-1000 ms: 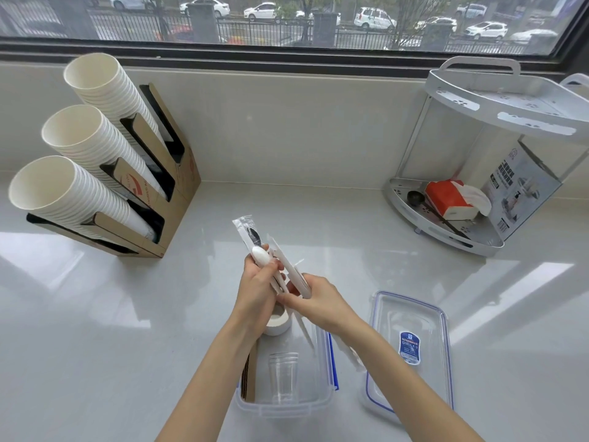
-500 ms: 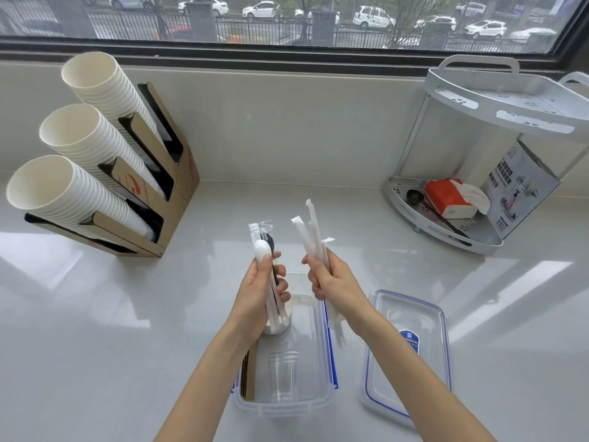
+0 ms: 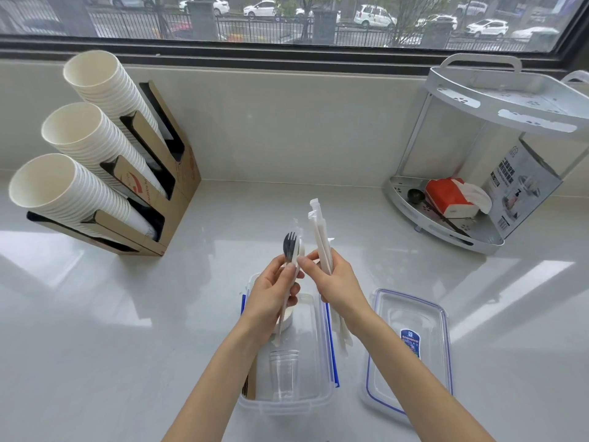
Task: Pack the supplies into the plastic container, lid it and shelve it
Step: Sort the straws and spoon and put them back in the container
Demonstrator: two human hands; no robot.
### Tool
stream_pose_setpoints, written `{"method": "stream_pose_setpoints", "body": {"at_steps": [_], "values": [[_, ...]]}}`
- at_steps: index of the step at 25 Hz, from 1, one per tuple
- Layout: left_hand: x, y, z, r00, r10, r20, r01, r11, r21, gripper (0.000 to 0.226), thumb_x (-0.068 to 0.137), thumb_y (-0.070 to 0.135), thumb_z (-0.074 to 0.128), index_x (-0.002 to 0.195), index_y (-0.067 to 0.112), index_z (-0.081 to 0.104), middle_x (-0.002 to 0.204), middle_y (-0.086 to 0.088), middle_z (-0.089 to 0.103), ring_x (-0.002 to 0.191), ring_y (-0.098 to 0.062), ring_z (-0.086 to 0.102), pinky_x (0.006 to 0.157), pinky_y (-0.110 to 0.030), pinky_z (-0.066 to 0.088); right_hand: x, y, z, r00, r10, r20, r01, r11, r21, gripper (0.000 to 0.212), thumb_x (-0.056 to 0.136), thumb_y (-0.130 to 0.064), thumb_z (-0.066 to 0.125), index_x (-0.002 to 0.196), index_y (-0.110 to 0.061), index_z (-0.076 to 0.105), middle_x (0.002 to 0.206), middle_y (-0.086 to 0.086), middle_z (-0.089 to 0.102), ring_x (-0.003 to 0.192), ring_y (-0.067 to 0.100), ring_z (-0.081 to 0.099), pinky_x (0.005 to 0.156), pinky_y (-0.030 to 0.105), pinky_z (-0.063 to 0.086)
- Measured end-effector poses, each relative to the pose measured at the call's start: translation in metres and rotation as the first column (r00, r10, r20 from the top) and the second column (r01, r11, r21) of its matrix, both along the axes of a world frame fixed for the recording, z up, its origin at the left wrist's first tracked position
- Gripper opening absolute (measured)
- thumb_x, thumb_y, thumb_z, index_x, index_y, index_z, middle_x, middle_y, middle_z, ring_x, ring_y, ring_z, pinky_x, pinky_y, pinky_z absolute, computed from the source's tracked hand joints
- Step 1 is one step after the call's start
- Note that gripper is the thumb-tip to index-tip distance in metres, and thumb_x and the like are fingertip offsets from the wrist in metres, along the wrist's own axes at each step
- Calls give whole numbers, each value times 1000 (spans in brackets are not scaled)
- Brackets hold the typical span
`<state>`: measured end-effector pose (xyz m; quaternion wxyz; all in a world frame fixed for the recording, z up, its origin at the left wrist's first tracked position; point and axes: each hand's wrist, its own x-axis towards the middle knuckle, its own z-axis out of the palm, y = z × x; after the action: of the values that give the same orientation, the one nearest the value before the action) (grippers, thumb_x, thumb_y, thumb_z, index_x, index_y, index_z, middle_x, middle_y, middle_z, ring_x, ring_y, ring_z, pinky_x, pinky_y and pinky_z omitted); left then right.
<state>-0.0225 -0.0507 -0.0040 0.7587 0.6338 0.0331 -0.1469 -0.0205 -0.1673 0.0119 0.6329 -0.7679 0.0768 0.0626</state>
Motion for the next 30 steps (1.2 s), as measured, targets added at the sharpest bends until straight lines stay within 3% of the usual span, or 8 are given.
{"method": "stream_pose_setpoints", "body": {"at_steps": [3, 6, 8, 16, 21, 24, 26, 30], "values": [[-3, -4, -1, 998, 23, 57, -27, 997, 68, 21, 92, 20, 50, 110, 13, 58, 71, 3, 48, 45, -1, 41, 40, -10, 32, 1, 1, -2, 999, -26, -26, 26, 1000, -14, 24, 82, -39, 63, 91, -18, 55, 70, -6, 59, 57, 3, 52, 55, 19, 38], [-5, -7, 0, 992, 8, 128, -24, 992, 124, 13, 91, 20, 52, 103, 19, 57, 67, 2, 45, 45, -4, 39, 41, -11, 32, 1, 1, -4, 998, -54, -15, 54, 999, -6, 19, 82, -35, 63, 92, -20, 57, 73, -5, 59, 63, 7, 55, 57, 19, 39], [-5, -8, 0, 991, -15, 134, -3, 991, 133, 12, 90, 21, 53, 101, 24, 57, 69, 2, 50, 48, -6, 40, 43, -12, 33, 0, 0, -3, 998, -69, 8, 69, 998, 9, 8, 84, -32, 62, 84, -25, 58, 69, -7, 59, 62, 6, 55, 57, 18, 39], [-4, -7, -8, 991, -74, 115, 47, 974, 221, 24, 95, 16, 38, 115, 20, 51, 77, 0, 57, 46, -1, 44, 47, -11, 37, 3, -5, -1, 981, -190, 43, 190, 982, -9, 28, 89, -28, 55, 61, -23, 51, 56, -4, 45, 53, 12, 40, 53, 23, 35], [-10, -1, -10, 992, -91, 92, 64, 961, 269, 18, 95, 22, 40, 106, 17, 53, 73, 2, 51, 46, -1, 39, 46, -11, 34, 11, -14, 7, 942, -327, 70, 315, 938, 146, 20, 93, -28, 47, 75, -21, 52, 57, -9, 45, 47, 5, 36, 50, 21, 33], [-11, 3, -14, 993, -93, 71, 66, 947, 316, 11, 92, 28, 46, 96, 33, 55, 72, 3, 42, 59, -10, 35, 59, -21, 33, 15, -21, 10, 917, -392, 73, 368, 903, 223, 19, 97, -28, 36, 83, -23, 48, 67, -9, 58, 55, 5, 42, 52, 19, 35], [-11, 5, -16, 993, -91, 69, 64, 943, 326, 11, 92, 24, 49, 88, 34, 52, 65, 6, 38, 59, -10, 35, 61, -24, 32, 16, -23, 10, 906, -416, 74, 385, 886, 259, 23, 98, -28, 33, 78, -27, 43, 66, -4, 54, 59, 6, 48, 55, 20, 38], [-10, 4, -20, 1000, -30, -7, 31, 950, 312, 14, 94, 18, 43, 96, 29, 52, 59, 5, 35, 49, -6, 36, 52, -18, 34, 15, -19, 7, 910, -415, 16, 376, 840, 390, 24, 98, -29, 33, 77, -23, 43, 59, -2, 37, 38, 2, 46, 46, 16, 43]]}}
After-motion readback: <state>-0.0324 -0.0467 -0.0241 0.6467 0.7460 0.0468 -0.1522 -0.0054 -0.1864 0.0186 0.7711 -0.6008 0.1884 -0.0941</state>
